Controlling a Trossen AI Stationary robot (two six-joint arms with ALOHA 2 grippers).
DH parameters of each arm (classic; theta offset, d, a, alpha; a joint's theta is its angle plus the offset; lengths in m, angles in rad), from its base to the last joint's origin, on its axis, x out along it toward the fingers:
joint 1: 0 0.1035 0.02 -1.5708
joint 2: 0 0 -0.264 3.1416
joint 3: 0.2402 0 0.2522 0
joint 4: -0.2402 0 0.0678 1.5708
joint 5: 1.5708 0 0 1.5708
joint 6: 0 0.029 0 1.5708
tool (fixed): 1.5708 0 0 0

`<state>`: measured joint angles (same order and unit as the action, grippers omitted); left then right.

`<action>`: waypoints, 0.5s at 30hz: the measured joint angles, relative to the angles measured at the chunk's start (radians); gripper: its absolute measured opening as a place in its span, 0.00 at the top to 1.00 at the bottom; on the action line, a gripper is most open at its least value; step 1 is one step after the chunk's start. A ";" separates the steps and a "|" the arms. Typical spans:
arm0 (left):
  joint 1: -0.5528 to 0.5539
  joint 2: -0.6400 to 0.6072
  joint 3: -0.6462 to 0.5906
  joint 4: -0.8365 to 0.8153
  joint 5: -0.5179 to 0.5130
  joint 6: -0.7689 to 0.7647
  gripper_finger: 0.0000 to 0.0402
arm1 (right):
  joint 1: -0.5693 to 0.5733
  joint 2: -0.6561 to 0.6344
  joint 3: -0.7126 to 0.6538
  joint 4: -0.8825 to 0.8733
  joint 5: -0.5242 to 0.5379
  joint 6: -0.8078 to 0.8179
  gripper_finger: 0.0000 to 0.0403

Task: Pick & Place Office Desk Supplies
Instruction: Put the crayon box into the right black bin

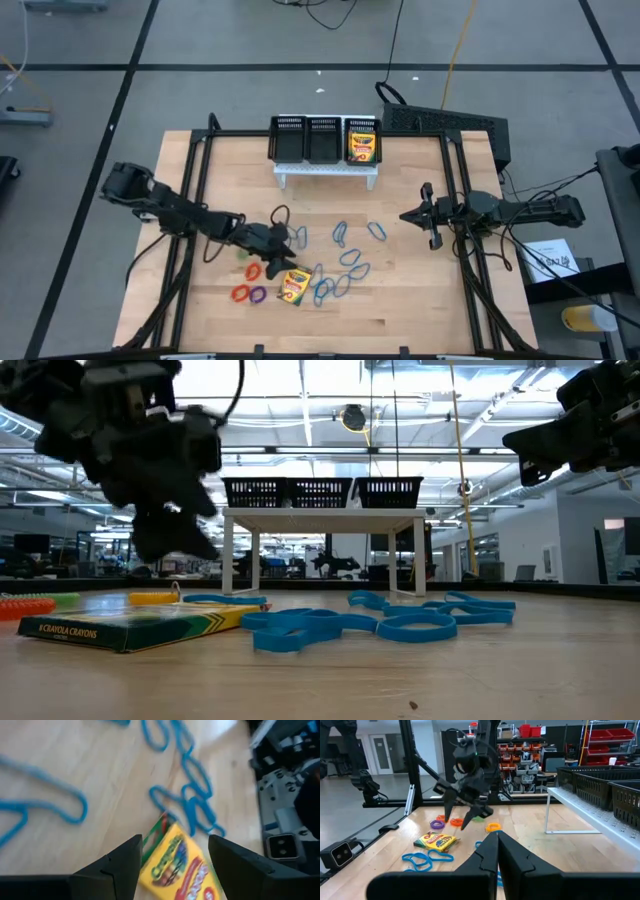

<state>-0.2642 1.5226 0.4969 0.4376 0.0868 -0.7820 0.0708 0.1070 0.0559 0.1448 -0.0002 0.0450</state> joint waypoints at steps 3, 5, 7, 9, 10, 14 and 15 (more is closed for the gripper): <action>0.001 0.040 0.000 -0.001 0.014 -0.044 0.40 | 0.000 0.000 0.000 0.000 0.000 0.000 1.00; 0.001 0.064 0.000 0.000 0.027 -0.062 0.40 | 0.000 0.000 0.000 0.000 0.000 0.000 1.00; 0.001 0.085 0.000 0.000 0.030 -0.075 0.40 | 0.000 0.000 0.000 0.000 0.000 0.000 1.00; 0.001 0.106 0.000 0.003 0.029 -0.094 0.40 | 0.000 0.000 0.000 0.000 0.000 0.000 1.00; 0.001 0.113 0.001 0.008 0.029 -0.103 0.40 | 0.000 0.000 0.000 0.000 0.000 0.000 1.00; 0.001 0.133 0.002 0.026 0.029 -0.118 0.40 | 0.000 0.000 0.000 0.001 0.000 0.000 1.00; 0.001 0.136 0.002 0.034 0.029 -0.118 0.40 | 0.000 0.000 0.000 0.001 0.000 0.000 1.00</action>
<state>-0.2634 1.6588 0.4988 0.4716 0.1162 -0.9005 0.0708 0.1068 0.0559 0.1459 -0.0002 0.0448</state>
